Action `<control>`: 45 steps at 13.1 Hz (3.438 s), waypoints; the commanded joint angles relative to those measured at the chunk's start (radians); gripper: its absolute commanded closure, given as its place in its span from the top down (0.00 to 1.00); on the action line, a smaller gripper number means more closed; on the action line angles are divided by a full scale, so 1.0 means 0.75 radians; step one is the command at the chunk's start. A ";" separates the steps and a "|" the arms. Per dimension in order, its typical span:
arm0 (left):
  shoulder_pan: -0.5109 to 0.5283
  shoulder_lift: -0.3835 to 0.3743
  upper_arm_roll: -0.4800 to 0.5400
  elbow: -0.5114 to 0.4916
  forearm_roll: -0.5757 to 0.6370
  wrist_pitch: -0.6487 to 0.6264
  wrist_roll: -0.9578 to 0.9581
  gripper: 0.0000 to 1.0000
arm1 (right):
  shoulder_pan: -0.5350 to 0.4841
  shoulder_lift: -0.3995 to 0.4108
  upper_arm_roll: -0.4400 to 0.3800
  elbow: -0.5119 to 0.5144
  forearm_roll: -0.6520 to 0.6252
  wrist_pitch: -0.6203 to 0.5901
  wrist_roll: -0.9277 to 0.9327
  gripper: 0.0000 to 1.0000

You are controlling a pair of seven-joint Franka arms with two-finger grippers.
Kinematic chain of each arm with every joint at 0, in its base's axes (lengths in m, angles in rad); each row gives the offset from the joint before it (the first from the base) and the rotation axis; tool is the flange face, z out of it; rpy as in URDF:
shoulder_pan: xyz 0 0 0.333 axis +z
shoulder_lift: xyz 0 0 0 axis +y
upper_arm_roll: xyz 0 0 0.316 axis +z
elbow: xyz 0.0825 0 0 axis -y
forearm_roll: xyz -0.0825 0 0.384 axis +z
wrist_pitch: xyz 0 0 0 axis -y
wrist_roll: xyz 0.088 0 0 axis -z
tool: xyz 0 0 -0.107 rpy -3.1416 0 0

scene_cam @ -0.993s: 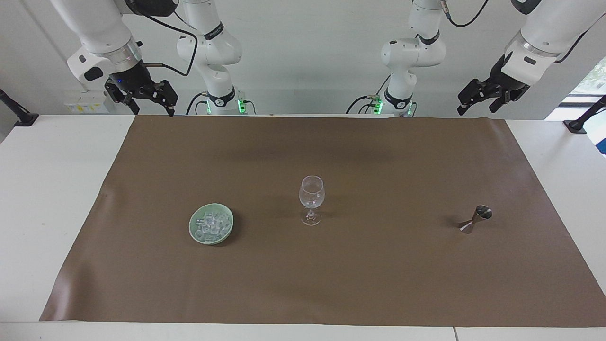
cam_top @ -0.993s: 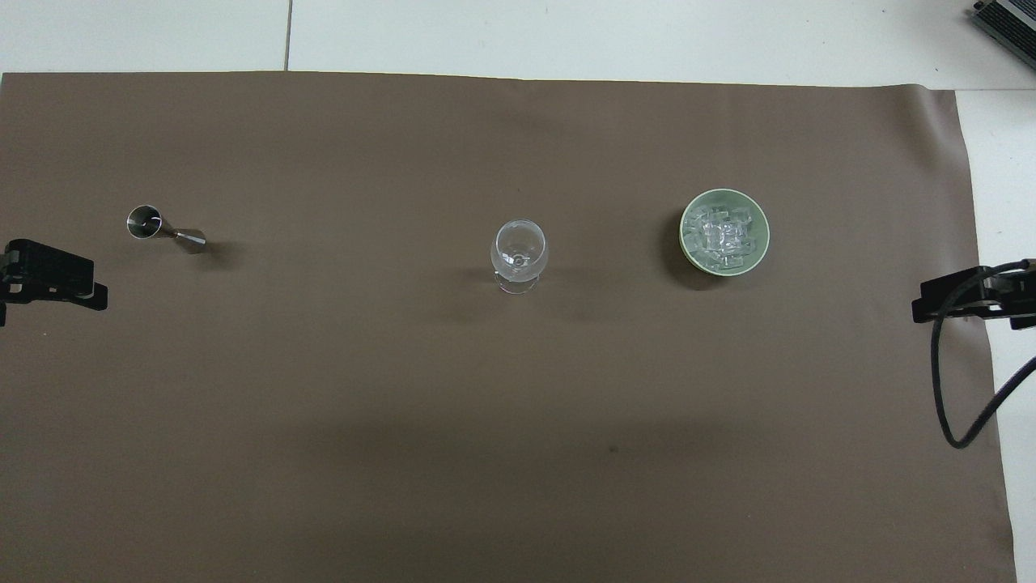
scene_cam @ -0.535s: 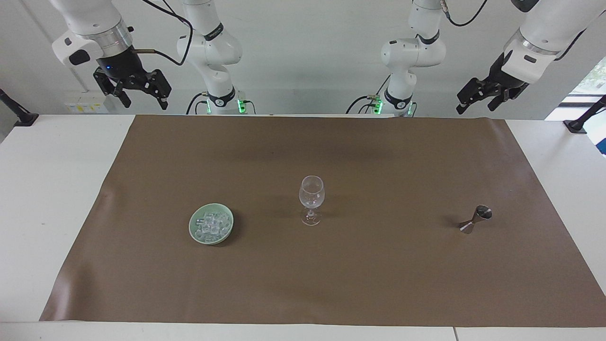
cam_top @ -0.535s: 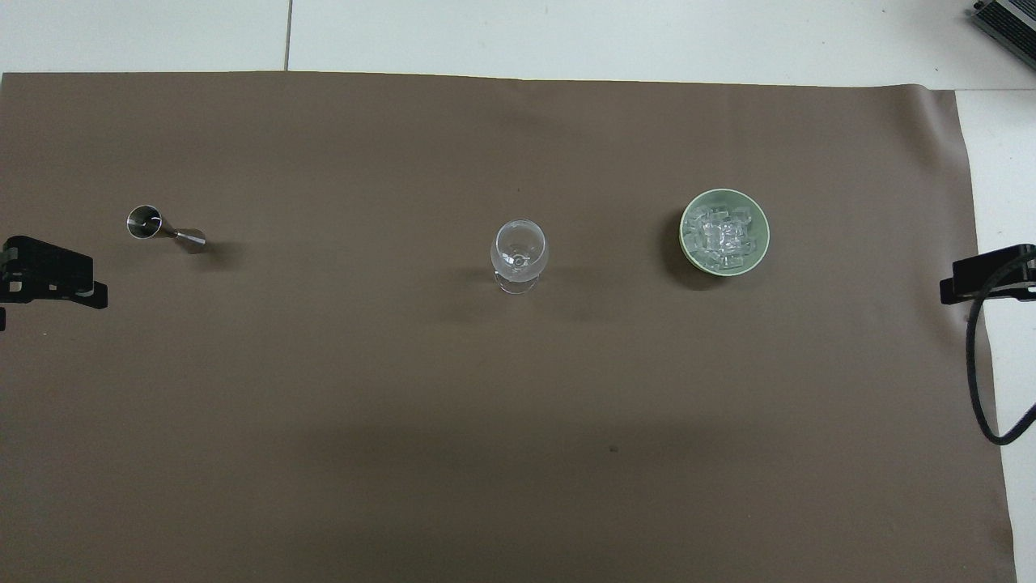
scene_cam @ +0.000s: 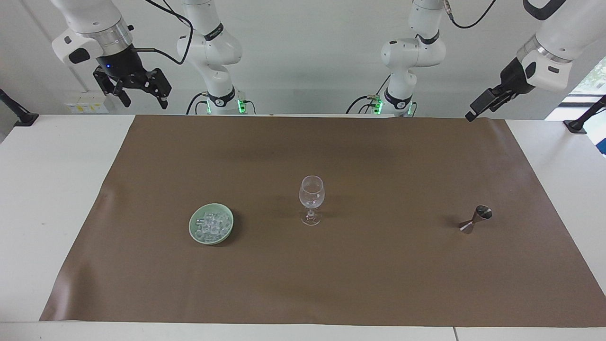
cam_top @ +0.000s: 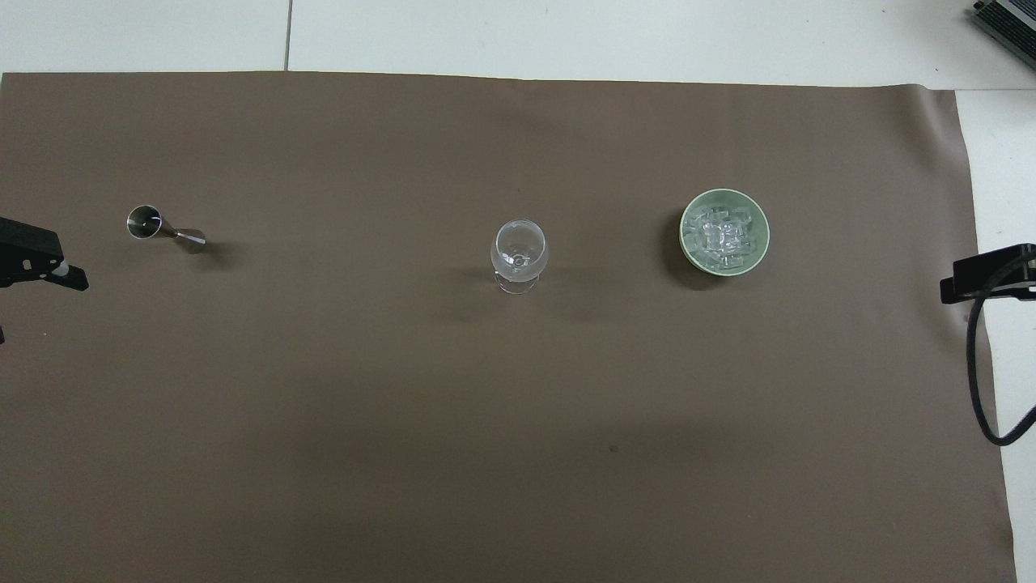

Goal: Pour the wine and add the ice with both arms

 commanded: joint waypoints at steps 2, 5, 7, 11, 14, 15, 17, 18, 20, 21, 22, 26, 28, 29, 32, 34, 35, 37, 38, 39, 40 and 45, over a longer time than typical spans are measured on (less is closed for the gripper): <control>0.007 0.058 0.179 -0.063 -0.213 0.072 -0.136 1.00 | -0.006 0.000 -0.001 0.017 0.025 -0.026 -0.022 1.00; 0.013 0.142 0.278 -0.065 -0.316 0.115 -0.144 1.00 | -0.006 0.002 -0.001 0.013 0.025 -0.026 -0.022 1.00; 0.021 0.196 0.315 -0.067 -0.402 0.164 -0.264 1.00 | -0.006 0.000 -0.001 0.013 0.025 -0.026 -0.022 1.00; 0.064 0.318 0.384 -0.071 -0.572 0.177 -0.434 1.00 | -0.006 0.002 -0.001 0.017 0.025 -0.026 -0.022 1.00; 0.111 0.382 0.395 -0.091 -0.649 0.197 -0.490 1.00 | -0.006 0.000 -0.001 0.017 0.025 -0.026 -0.022 1.00; 0.127 0.398 0.397 -0.110 -0.686 0.201 -0.490 1.00 | -0.006 0.000 -0.001 0.017 0.025 -0.026 -0.022 1.00; 0.150 0.457 0.407 -0.136 -0.778 0.216 -0.496 1.00 | -0.006 0.000 -0.001 0.013 0.025 -0.026 -0.022 1.00; 0.150 0.466 0.409 -0.175 -0.827 0.266 -0.514 1.00 | -0.006 0.002 -0.001 0.017 0.025 -0.026 -0.022 1.00; 0.150 0.468 0.411 -0.200 -0.852 0.324 -0.620 1.00 | -0.006 0.000 -0.001 0.017 0.025 -0.026 -0.022 1.00; 0.156 0.472 0.413 -0.202 -0.876 0.344 -0.653 1.00 | -0.006 0.000 -0.001 0.017 0.025 -0.026 -0.022 1.00; 0.160 0.480 0.413 -0.206 -0.895 0.365 -0.704 1.00 | -0.006 0.000 -0.001 0.017 0.025 -0.026 -0.022 1.00; 0.232 0.564 0.413 -0.220 -1.038 0.383 -0.774 1.00 | -0.006 0.000 -0.001 0.017 0.025 -0.026 -0.022 1.00; 0.283 0.619 0.409 -0.265 -1.157 0.373 -0.756 1.00 | -0.006 0.002 -0.001 0.017 0.025 -0.026 -0.022 1.00; 0.273 0.621 0.401 -0.273 -1.177 0.383 -0.742 1.00 | -0.006 0.000 -0.001 0.017 0.025 -0.026 -0.022 1.00; 0.281 0.644 0.401 -0.353 -1.296 0.365 -0.573 1.00 | -0.006 0.000 -0.001 0.017 0.025 -0.026 -0.022 1.00; 0.273 0.670 0.399 -0.390 -1.369 0.371 -0.513 1.00 | -0.006 0.000 -0.001 0.012 0.025 -0.026 -0.022 1.00; 0.269 0.676 0.391 -0.394 -1.382 0.375 -0.480 1.00 | -0.006 0.000 -0.001 0.012 0.025 -0.026 -0.022 1.00; 0.246 0.691 0.391 -0.411 -1.416 0.391 -0.465 1.00 | -0.006 0.000 -0.001 0.013 0.025 -0.026 -0.022 1.00; 0.230 0.691 0.379 -0.419 -1.455 0.420 -0.465 1.00 | -0.006 0.000 -0.001 0.012 0.025 -0.026 -0.022 1.00; 0.226 0.691 0.344 -0.423 -1.486 0.449 -0.465 1.00 | -0.006 0.002 -0.001 0.012 0.025 -0.026 -0.022 1.00; 0.228 0.691 0.334 -0.423 -1.492 0.455 -0.465 1.00 | -0.006 0.000 -0.001 0.017 0.025 -0.026 -0.022 1.00; 0.222 0.695 0.272 -0.435 -1.545 0.596 -0.465 1.00 | -0.006 0.000 -0.001 0.013 0.025 -0.026 -0.022 1.00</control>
